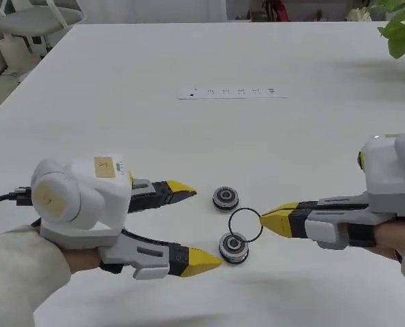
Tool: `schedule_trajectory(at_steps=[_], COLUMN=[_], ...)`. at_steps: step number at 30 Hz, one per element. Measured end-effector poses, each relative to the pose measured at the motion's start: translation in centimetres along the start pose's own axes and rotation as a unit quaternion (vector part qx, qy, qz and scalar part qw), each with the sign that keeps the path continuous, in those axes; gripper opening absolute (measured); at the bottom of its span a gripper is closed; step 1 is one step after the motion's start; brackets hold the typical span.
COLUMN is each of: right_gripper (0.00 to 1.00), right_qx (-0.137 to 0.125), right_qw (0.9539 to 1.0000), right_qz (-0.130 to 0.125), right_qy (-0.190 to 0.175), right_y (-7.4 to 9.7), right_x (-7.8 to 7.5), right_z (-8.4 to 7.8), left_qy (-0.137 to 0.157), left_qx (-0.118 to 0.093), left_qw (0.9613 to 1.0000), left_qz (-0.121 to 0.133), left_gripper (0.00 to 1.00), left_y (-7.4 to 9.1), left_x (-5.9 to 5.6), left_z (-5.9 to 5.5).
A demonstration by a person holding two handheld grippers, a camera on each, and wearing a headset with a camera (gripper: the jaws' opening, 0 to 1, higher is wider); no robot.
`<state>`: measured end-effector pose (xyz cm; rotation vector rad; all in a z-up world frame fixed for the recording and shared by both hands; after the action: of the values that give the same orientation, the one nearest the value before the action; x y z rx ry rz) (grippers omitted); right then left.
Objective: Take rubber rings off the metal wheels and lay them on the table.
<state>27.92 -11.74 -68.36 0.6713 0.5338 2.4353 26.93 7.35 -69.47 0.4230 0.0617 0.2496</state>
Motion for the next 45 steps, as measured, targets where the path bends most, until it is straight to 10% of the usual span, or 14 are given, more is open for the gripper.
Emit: schedule_trajectory(at_steps=[34, 45], right_gripper=[0.00, 0.00], right_qx=[-0.017, 0.021], right_qw=[0.9958, 0.9926], right_qz=[0.053, 0.061], right_qy=[0.073, 0.103], right_y=[-3.4, -6.4], right_x=[4.9, 5.1], right_z=[5.2, 3.7], left_qy=[0.042, 0.044], left_qx=[0.034, 0.038], left_qw=[0.9980, 0.9978], left_qz=[0.031, 0.033], left_gripper=[0.76, 0.76], left_y=[2.7, 2.7], left_x=[-0.2, -0.4], left_z=[-3.5, -3.5])
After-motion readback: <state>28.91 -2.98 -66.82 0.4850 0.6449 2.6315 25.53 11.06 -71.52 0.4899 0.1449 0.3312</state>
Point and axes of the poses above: the centre of the closed fingertips' face, and the gripper's own axes: y roughly backward along the fingers, x roughly to its left, z roughly out of its top, the point moved 8 cm from there along y, roughly backward along the fingers, and after that the axes turned 7 degrees about -z, right-handed, at the moved point
